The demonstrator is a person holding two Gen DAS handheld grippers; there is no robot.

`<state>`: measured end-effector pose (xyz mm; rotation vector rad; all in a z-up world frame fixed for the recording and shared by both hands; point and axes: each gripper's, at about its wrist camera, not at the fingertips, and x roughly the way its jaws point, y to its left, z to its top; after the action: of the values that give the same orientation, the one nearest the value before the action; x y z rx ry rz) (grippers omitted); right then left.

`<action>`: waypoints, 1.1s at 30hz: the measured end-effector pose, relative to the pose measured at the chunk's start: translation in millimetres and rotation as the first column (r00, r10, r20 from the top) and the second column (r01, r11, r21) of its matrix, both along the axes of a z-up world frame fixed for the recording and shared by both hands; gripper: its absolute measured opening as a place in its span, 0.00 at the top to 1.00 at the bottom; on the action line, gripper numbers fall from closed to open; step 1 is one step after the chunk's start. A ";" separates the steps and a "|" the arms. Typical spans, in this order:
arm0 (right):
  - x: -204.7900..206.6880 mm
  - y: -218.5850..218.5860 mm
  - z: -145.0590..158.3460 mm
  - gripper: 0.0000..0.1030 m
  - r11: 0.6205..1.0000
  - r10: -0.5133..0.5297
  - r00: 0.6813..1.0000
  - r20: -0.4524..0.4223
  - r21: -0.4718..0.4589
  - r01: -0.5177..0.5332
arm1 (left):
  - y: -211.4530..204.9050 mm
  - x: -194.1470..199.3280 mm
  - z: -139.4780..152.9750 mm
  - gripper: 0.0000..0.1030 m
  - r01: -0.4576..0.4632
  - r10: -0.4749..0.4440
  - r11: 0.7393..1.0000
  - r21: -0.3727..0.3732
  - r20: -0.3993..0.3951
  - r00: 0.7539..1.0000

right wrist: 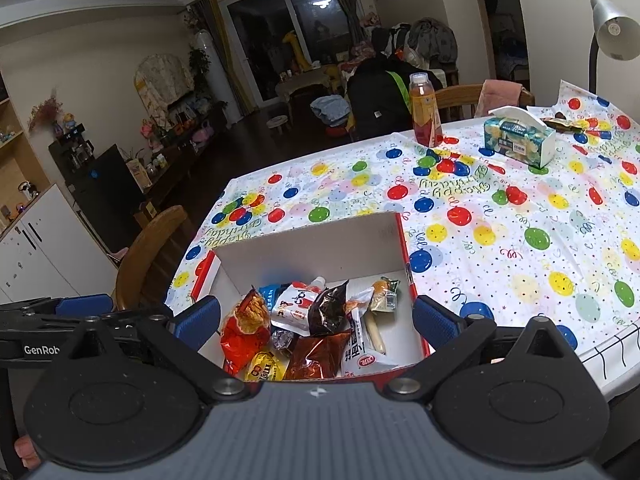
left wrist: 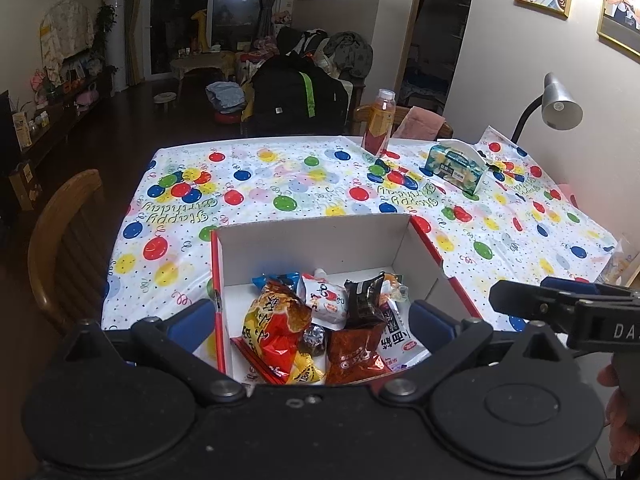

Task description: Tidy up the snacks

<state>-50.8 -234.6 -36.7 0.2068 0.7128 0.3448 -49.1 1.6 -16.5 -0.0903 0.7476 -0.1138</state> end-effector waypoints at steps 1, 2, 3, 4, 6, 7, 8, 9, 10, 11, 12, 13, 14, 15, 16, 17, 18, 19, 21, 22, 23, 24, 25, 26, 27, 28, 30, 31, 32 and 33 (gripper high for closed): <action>-0.9 0.6 0.8 0.00 1.000 0.001 1.000 0.003 -0.002 -0.001 | -0.1 -0.1 0.0 0.00 0.001 -0.001 1.000 -0.001 0.000 1.000; -1.9 1.4 1.5 0.00 1.000 0.000 1.000 0.009 -0.006 0.000 | 0.5 -0.9 -0.1 0.00 -0.001 0.001 1.000 -0.004 -0.001 1.000; -2.9 2.1 2.1 0.00 1.000 -0.001 1.000 0.015 -0.010 0.001 | 0.8 -1.2 0.0 0.00 -0.002 0.002 1.000 -0.007 -0.002 1.000; -3.6 2.6 2.7 0.00 1.000 0.000 1.000 0.019 -0.012 0.000 | 1.2 -1.4 -0.2 0.00 -0.005 0.005 1.000 -0.008 -0.003 1.000; -5.3 3.2 2.7 0.00 1.000 -0.001 1.000 0.025 -0.016 0.001 | 1.8 -2.4 -0.2 0.00 -0.008 0.008 1.000 -0.011 -0.004 1.000; -6.0 3.5 2.9 0.00 1.000 0.000 1.000 0.026 -0.016 0.001 | 1.9 -2.7 -0.2 0.00 -0.008 0.008 1.000 -0.012 -0.005 1.000; -6.2 4.1 3.2 0.00 1.000 0.000 1.000 0.027 -0.018 0.001 | 2.2 -2.2 -0.4 0.00 -0.007 0.007 1.000 -0.012 -0.004 1.000; -6.2 4.1 3.4 0.00 1.000 0.000 1.000 0.028 -0.017 0.000 | 2.3 -2.6 -0.1 0.00 -0.007 0.007 1.000 -0.014 -0.004 1.000; -7.1 4.3 3.9 0.00 1.000 0.000 1.000 0.032 -0.018 0.000 | 2.3 -2.2 -0.4 0.00 -0.007 0.007 1.000 -0.011 -0.003 1.000; -6.5 4.6 4.5 0.00 1.000 0.000 0.999 0.036 -0.021 0.001 | 2.3 -2.6 -0.1 0.00 -0.008 0.008 1.000 -0.011 -0.002 1.000; -7.1 5.0 5.0 0.00 1.000 0.000 0.999 0.040 -0.024 0.001 | 2.7 -2.9 0.0 0.00 -0.009 0.009 1.000 -0.011 0.000 1.000; -7.7 5.3 5.6 0.00 1.000 0.001 0.999 0.042 -0.027 0.000 | 2.5 -3.8 0.6 0.00 -0.010 0.010 1.000 -0.014 0.003 1.000; -8.0 5.5 6.0 0.00 1.000 0.000 0.999 0.044 -0.029 0.001 | 2.2 -4.8 1.4 0.00 -0.009 0.010 1.000 -0.016 0.008 1.000; -8.1 5.7 6.3 0.00 0.999 -0.002 0.999 0.046 -0.033 0.003 | 1.6 -5.9 2.3 0.00 -0.009 0.009 1.000 -0.016 0.014 1.000; -8.0 5.7 6.6 0.00 0.999 -0.004 0.999 0.047 -0.035 0.006 | 1.0 -7.6 3.0 0.00 -0.010 0.010 1.000 -0.015 0.021 1.000; -8.1 5.8 7.2 0.00 0.999 -0.007 0.999 0.048 -0.036 0.008 | 0.4 -8.7 3.9 0.00 -0.010 0.010 1.000 -0.015 0.027 1.000; -8.3 5.5 7.5 0.00 0.999 -0.010 0.999 0.050 -0.037 0.012 | -0.1 -10.0 4.9 0.00 -0.009 0.009 1.000 -0.015 0.033 0.999; -8.6 5.4 7.8 0.00 0.999 -0.014 0.999 0.051 -0.038 0.016 | -0.7 -11.2 5.7 0.00 -0.008 0.008 1.000 -0.014 0.038 0.999; -9.4 5.6 7.8 0.00 0.999 -0.016 0.999 0.052 -0.040 0.018 | -1.7 -12.8 6.8 0.00 -0.008 0.008 1.000 -0.013 0.042 0.999; -9.4 5.6 7.8 0.00 0.999 -0.016 0.999 0.051 -0.040 0.018 | -1.7 -12.7 6.9 0.00 -0.008 0.009 1.000 -0.014 0.041 0.999; -9.4 5.7 7.8 0.00 0.999 -0.015 0.999 0.049 -0.040 0.017 | -2.1 -13.5 7.2 0.00 -0.009 0.010 1.000 -0.016 0.040 0.999; -8.8 5.9 7.9 0.00 0.999 -0.013 0.999 0.046 -0.041 0.015 | -2.4 -14.3 7.8 0.00 -0.011 0.012 1.000 -0.016 0.041 0.999; -9.0 6.1 7.7 0.00 0.999 -0.012 0.999 0.044 -0.042 0.014 | -1.4 -14.5 7.8 0.00 -0.011 0.012 1.000 -0.017 0.042 0.999; -9.0 6.3 7.6 0.00 0.999 -0.010 0.999 0.043 -0.042 0.012 | -1.5 -15.3 8.0 0.00 -0.011 0.012 1.000 -0.018 0.043 0.999; -9.3 6.5 7.6 0.00 0.999 -0.009 0.999 0.042 -0.042 0.010 | -1.5 -15.5 7.9 0.00 -0.011 0.012 1.000 -0.017 0.042 0.999; -9.1 6.7 7.9 0.00 0.999 -0.008 0.999 0.041 -0.043 0.010 | -1.9 -16.1 8.2 0.00 -0.012 0.012 1.000 -0.017 0.043 0.999; -9.7 7.1 8.0 0.00 0.999 -0.006 0.999 0.041 -0.043 0.008 | -1.9 -16.4 8.0 0.00 -0.012 0.013 1.000 -0.018 0.042 0.999; -9.7 7.1 8.2 0.00 0.999 -0.004 0.999 0.040 -0.043 0.006 | -1.3 -15.6 7.6 0.00 -0.011 0.011 1.000 -0.018 0.040 0.999; -10.5 7.7 7.9 0.00 0.999 -0.003 0.999 0.039 -0.043 0.005 | -1.8 -16.1 7.7 0.00 -0.009 0.010 1.000 -0.018 0.037 0.999; -10.8 7.9 7.8 0.00 0.999 -0.002 0.999 0.038 -0.043 0.004 | -1.8 -17.6 7.9 0.00 -0.010 0.010 1.000 -0.018 0.036 0.999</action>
<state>-61.6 -226.7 -28.9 0.1603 0.6822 0.3291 -66.7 -0.2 -8.6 -0.1088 0.7104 -0.1124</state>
